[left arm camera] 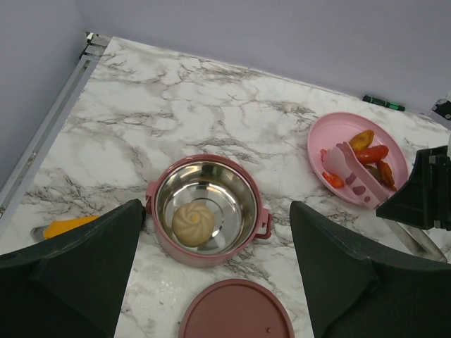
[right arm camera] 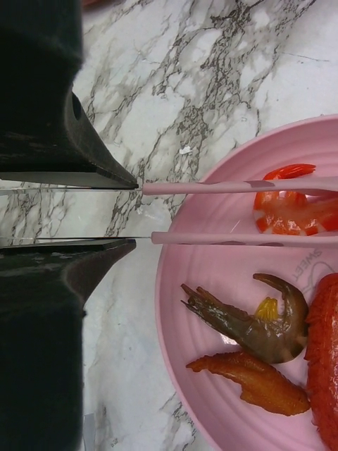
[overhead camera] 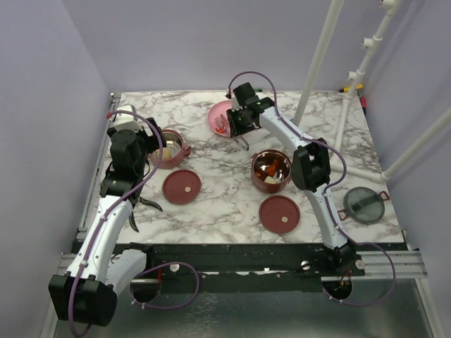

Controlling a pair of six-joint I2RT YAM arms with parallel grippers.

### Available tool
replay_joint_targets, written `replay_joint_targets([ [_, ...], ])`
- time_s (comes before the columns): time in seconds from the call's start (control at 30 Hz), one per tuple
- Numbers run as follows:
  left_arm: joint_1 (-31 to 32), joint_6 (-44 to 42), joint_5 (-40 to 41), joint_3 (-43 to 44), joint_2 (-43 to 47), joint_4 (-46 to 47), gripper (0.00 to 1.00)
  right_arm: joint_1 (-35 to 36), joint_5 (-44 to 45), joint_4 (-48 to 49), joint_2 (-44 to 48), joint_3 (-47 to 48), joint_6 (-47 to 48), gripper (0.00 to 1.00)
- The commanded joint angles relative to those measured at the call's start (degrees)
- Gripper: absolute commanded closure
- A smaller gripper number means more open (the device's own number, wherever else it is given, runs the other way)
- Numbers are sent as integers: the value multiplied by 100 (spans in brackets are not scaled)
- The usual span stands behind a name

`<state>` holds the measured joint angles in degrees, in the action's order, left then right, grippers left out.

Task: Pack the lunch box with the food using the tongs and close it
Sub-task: Pick up the fake food from the plate, then place the fake food in the packing box.

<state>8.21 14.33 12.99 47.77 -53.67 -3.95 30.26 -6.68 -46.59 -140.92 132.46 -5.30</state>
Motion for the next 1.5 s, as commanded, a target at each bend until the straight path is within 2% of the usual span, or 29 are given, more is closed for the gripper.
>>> replay_joint_targets([
  [0.0,-16,12,-130,-48,50,87,13,-21,61,-66,-55,179,9,85],
  [0.3,-20,0,-113,-44,39,87,13,-22,-316,558,897,-201,-230,90],
  [0.77,-16,-8,-100,-53,23,86,14,-21,-402,685,2060,-1042,-247,91],
  [0.9,-14,-25,-31,-52,32,79,14,0,-568,796,2889,-1856,-289,91],
  [1.03,-18,-24,-33,-57,7,87,13,5,-362,659,3839,-2819,-261,90],
  [1.17,-18,-23,-34,-52,-29,87,14,6,-53,223,4737,-3692,-352,89],
  [1.47,-48,-121,190,-74,-107,80,14,6,333,-957,6569,-5277,-1267,87],
])
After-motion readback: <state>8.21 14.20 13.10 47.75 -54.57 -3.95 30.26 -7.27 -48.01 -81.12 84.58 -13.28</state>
